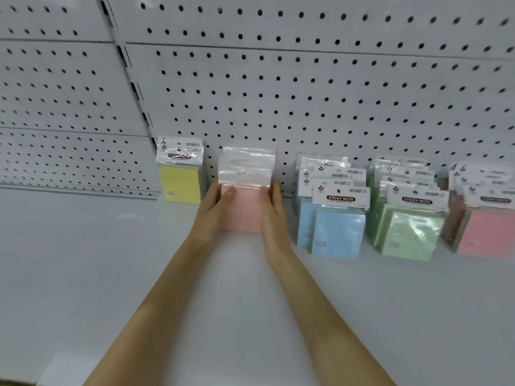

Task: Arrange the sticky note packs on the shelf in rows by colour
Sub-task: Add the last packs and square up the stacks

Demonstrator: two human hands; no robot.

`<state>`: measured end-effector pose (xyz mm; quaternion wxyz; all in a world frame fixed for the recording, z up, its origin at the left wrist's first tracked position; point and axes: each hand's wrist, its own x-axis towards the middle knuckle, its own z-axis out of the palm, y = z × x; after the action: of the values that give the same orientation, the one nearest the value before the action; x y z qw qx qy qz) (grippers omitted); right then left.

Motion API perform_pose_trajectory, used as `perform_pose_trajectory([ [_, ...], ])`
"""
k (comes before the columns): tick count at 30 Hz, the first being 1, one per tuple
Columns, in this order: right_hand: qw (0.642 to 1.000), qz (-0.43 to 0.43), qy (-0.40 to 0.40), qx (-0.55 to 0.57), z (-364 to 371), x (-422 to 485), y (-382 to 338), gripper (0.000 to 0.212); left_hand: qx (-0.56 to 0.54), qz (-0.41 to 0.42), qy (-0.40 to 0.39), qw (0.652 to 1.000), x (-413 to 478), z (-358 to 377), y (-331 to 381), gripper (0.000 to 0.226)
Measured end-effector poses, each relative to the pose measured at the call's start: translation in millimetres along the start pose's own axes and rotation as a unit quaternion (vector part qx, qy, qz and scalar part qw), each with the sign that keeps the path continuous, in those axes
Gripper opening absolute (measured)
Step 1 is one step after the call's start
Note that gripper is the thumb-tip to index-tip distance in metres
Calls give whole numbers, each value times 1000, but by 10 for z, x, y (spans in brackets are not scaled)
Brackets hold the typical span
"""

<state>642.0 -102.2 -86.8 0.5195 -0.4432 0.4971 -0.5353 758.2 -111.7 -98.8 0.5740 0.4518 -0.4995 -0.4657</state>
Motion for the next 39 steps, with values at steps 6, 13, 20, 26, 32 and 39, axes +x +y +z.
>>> perform_pose_trajectory([
  [6, 1000, 15, -11, -3, 29, 92, 100, 41, -29, -18, -32, 999, 43, -75, -51, 22],
  [13, 999, 28, -10, -20, 62, 88, 60, 63, -72, -3, -56, 996, 72, -98, -39, 44],
  [20, 999, 23, -9, -41, 79, 135, 47, 51, -92, -23, -76, 993, 114, -149, -59, 46],
  [26, 994, -18, 0, -106, -21, -94, 42, 55, -51, -2, -50, 997, 67, -167, -45, 53],
  [32, 970, -157, 82, -169, -577, -842, -6, 45, -3, 21, 12, 1000, -27, -183, -74, 55],
  [39, 946, -145, 196, -215, -1412, -989, 32, 50, 212, 228, 191, 931, -495, -44, 40, 33],
])
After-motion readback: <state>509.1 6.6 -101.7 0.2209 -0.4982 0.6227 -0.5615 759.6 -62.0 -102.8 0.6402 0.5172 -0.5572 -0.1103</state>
